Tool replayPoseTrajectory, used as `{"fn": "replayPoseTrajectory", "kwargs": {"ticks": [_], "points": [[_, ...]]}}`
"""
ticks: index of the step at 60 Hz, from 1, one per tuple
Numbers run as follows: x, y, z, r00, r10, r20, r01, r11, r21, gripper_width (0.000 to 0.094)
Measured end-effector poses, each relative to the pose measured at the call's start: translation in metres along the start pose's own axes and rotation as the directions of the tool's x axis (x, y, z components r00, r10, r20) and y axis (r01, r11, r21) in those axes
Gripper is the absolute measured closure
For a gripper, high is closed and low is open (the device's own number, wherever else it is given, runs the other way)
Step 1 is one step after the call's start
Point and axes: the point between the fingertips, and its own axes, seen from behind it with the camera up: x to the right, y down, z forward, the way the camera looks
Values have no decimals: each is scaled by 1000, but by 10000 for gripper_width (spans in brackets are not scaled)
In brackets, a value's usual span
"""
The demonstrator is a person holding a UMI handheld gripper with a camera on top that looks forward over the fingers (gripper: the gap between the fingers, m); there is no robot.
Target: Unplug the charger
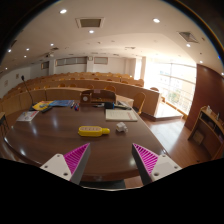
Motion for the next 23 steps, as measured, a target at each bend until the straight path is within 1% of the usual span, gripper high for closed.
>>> {"fn": "replayPoseTrajectory", "kwargs": {"ticks": [9, 23], "points": [[-10, 1, -42, 1000, -19, -3, 19, 1000, 21, 86], [-8, 8, -61, 1000, 9, -24, -8, 1000, 23, 85]]}}
